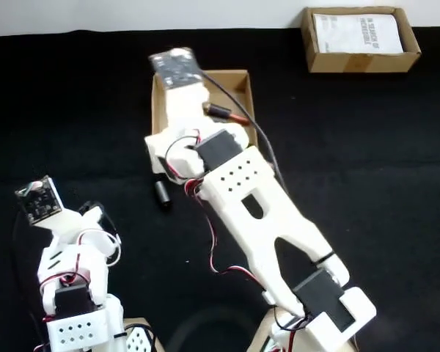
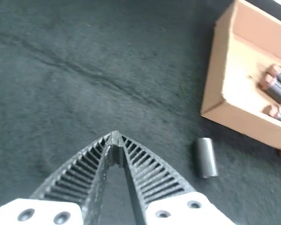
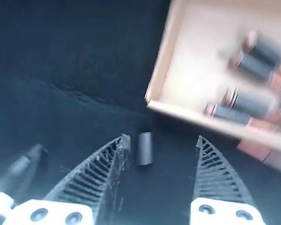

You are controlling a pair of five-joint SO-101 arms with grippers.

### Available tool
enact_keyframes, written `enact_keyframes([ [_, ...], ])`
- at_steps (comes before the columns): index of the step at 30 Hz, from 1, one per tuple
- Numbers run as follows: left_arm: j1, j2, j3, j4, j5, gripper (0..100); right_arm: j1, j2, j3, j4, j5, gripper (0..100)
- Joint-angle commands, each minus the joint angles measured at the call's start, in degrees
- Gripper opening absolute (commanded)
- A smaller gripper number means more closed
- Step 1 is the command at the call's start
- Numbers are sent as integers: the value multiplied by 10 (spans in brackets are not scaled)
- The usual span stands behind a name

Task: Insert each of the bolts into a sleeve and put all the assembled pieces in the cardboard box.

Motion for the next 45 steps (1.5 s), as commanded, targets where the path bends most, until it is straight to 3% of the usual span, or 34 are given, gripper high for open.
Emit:
enact_keyframes([
  [1,-42,-3,9,-3,5,9,-7,22,-7,11,-98,201],
  [10,-184,-2,9,20,5,9,-7,159,-13,-11,-101,201],
  [23,-172,-3,9,25,4,9,-57,218,-14,-92,-29,201],
  [45,-166,-6,9,25,4,9,-52,348,-68,-114,0,180],
])
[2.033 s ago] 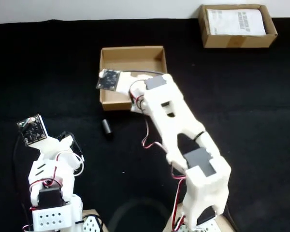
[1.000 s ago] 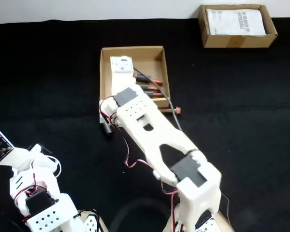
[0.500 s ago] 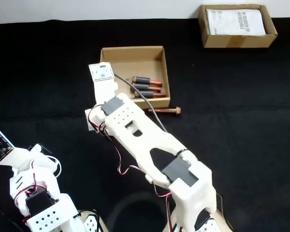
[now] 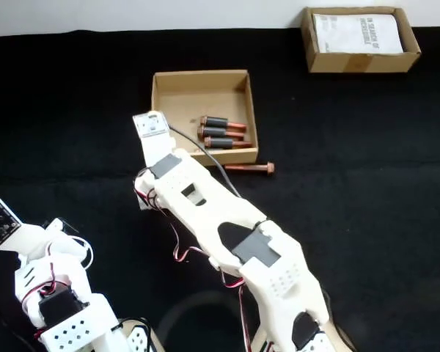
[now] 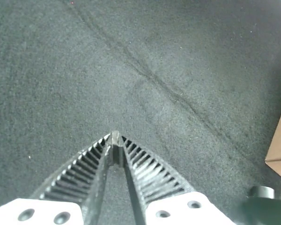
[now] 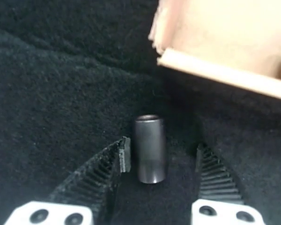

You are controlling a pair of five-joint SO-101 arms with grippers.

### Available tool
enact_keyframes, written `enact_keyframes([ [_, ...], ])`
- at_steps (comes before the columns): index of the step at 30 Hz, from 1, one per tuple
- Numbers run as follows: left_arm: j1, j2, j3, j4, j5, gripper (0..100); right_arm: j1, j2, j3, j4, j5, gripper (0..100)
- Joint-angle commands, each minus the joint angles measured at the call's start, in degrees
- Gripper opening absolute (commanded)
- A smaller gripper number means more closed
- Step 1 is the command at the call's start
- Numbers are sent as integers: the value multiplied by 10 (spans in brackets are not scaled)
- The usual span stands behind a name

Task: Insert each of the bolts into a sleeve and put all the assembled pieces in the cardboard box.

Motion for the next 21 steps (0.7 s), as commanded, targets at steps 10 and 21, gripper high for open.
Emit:
enact_keyframes([
  [10,13,-6,9,4,2,9,15,55,-82,20,6,6],
  [21,26,-6,9,4,2,9,72,54,-312,218,6,6],
])
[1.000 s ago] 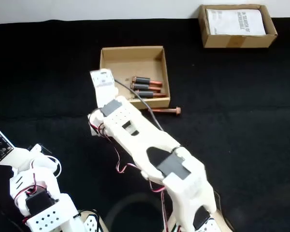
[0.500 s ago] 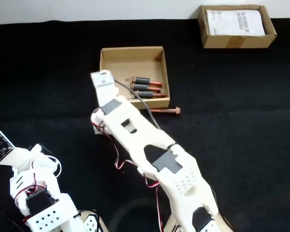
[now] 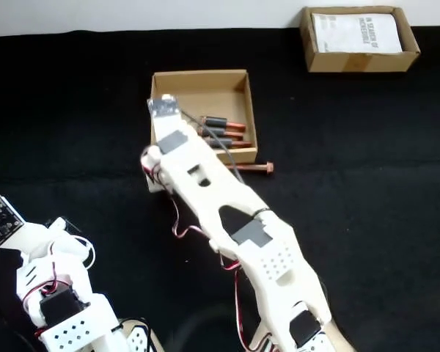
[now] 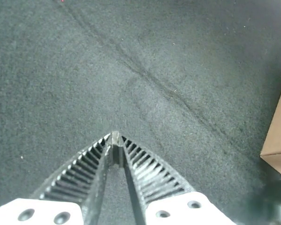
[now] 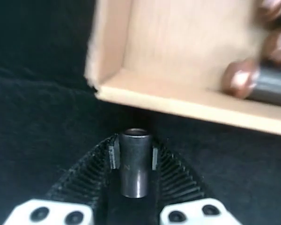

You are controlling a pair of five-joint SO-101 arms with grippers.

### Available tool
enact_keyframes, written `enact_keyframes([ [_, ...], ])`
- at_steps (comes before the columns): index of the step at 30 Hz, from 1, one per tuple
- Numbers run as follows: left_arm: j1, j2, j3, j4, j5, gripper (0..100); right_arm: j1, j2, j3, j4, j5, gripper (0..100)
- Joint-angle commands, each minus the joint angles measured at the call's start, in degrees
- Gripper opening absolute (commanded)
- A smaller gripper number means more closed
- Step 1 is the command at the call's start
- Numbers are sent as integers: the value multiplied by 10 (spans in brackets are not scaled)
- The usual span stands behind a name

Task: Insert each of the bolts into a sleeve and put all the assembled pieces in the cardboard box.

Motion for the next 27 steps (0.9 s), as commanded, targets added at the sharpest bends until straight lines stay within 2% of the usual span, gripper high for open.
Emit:
enact_keyframes([
  [1,10,-6,9,4,2,9,33,-7,-133,60,6,6],
  [13,33,-2,9,4,2,10,135,-7,-566,284,7,6],
  [18,35,-2,9,5,2,10,211,-3,-705,284,105,6],
  [21,36,-2,9,6,2,10,250,-23,-727,284,145,6],
  [27,56,-2,9,8,2,10,324,-117,-724,284,146,6],
])
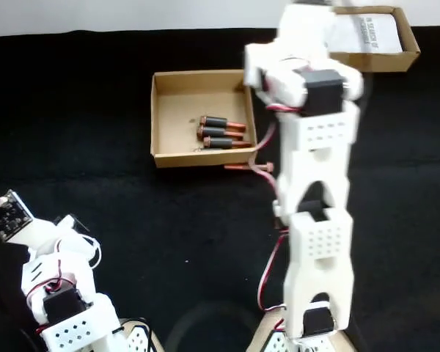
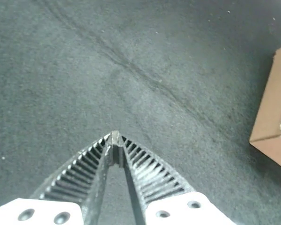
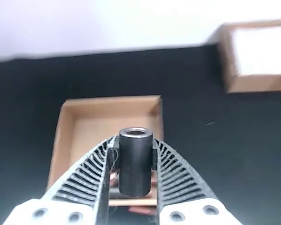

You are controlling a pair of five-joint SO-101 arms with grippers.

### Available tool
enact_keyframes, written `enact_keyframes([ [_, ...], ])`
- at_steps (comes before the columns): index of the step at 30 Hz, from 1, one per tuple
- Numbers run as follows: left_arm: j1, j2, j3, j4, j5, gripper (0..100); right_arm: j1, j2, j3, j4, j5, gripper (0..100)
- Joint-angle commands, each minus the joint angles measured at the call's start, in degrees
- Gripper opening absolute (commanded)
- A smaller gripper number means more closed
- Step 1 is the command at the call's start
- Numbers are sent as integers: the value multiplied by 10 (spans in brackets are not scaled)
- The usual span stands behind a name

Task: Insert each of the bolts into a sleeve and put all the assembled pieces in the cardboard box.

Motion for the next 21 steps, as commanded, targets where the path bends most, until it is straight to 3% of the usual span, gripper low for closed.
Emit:
enact_keyframes([
  [1,12,-2,9,3,2,10,39,-101,-72,6,5,6],
  [13,14,-1,9,18,2,10,54,-317,-71,7,4,6],
  [21,72,-2,9,67,-40,10,54,-465,-6,7,5,6],
])
